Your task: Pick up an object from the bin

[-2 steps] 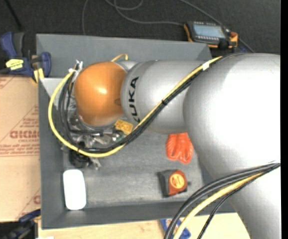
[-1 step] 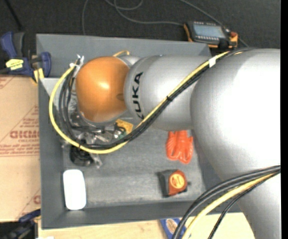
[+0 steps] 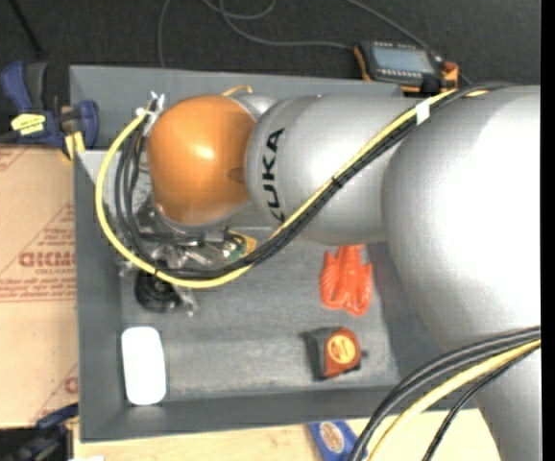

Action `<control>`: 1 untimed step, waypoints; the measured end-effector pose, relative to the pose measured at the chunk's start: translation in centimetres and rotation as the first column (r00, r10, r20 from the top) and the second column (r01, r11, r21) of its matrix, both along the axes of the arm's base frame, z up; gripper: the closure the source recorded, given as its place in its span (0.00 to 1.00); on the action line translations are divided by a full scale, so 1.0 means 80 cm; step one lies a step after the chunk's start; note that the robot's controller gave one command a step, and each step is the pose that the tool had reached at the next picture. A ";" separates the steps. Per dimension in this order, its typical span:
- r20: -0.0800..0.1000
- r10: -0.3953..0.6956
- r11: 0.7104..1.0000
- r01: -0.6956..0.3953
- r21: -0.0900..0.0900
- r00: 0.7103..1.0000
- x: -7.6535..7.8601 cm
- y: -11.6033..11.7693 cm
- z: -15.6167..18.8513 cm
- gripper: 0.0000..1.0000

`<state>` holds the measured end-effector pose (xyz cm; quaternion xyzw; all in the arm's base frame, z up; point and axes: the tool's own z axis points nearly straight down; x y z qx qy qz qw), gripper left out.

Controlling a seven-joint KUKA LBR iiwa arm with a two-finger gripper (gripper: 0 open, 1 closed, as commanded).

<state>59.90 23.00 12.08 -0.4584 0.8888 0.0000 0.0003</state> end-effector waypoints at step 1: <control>0.002 -0.001 1.000 0.001 0.001 1.000 0.000 0.000 0.020 1.00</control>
Offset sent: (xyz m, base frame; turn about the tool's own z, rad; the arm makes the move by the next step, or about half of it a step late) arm -0.0002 -0.0001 0.0764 0.0000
